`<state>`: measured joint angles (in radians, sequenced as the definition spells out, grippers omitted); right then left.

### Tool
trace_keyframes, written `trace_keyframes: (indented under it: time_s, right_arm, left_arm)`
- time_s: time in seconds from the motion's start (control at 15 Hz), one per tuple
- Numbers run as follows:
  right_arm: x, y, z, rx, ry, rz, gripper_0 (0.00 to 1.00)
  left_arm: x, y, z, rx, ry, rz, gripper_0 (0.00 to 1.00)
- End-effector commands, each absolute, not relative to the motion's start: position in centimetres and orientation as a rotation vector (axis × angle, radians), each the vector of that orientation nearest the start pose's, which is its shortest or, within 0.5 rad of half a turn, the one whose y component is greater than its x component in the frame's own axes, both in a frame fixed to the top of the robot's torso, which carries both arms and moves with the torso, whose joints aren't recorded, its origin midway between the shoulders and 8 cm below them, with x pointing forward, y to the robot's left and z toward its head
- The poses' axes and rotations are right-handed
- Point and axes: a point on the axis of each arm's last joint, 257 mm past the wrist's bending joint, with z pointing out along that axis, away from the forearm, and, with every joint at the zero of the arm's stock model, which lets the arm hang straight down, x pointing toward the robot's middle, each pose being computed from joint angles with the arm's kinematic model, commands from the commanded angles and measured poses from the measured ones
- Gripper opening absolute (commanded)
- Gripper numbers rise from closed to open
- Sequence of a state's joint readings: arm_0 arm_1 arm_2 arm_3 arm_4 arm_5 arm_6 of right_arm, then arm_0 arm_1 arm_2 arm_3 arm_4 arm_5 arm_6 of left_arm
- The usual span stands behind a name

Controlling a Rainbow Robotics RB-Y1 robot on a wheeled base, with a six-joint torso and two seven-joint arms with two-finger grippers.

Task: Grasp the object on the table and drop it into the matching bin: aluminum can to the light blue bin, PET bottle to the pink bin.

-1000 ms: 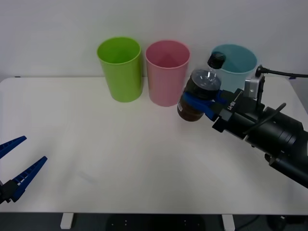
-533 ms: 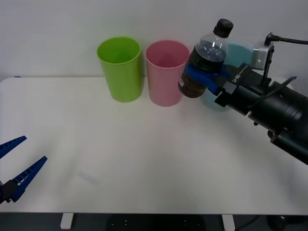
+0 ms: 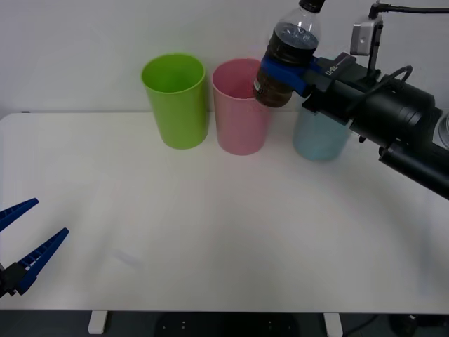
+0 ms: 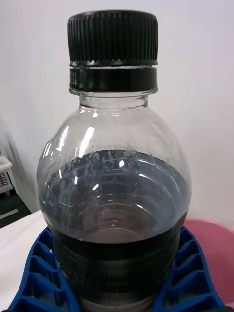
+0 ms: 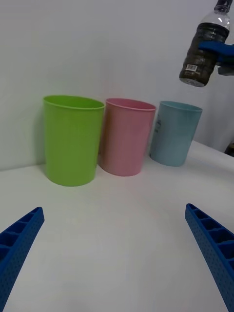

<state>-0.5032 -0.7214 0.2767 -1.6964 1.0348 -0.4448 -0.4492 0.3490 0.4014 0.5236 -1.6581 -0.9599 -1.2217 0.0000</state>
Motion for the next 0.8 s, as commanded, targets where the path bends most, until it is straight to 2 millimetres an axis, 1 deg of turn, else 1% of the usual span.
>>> trace_keyframes:
  time_s: [0.07,0.13,0.27,0.6,0.67,0.8]
  right_arm:
    - [56.3,-7.4,3.1,-0.632,1.293,0.736,0.00]
    - [57.3,-6.8,3.6,-0.638,1.286,0.716,0.00]
    - [59.3,-6.0,3.8,-0.636,1.290,0.678,0.00]
    - [63.3,-3.5,3.3,-0.602,1.318,0.627,0.00]
    - [64.1,-3.1,2.9,-0.594,1.330,0.612,0.00]
    - [65.4,-2.5,2.6,-0.575,1.344,0.590,0.00]
  left_arm:
    - [34.2,33.0,-16.9,0.465,1.441,-0.567,1.00]
    - [34.2,33.0,-16.9,0.465,1.441,-0.567,1.00]
    - [34.2,33.0,-16.9,0.465,1.441,-0.567,1.00]
    - [34.2,33.0,-16.9,0.465,1.441,-0.567,1.00]
    - [34.2,33.0,-16.9,0.465,1.441,-0.567,1.00]
    - [34.2,33.0,-16.9,0.465,1.441,-0.567,1.00]
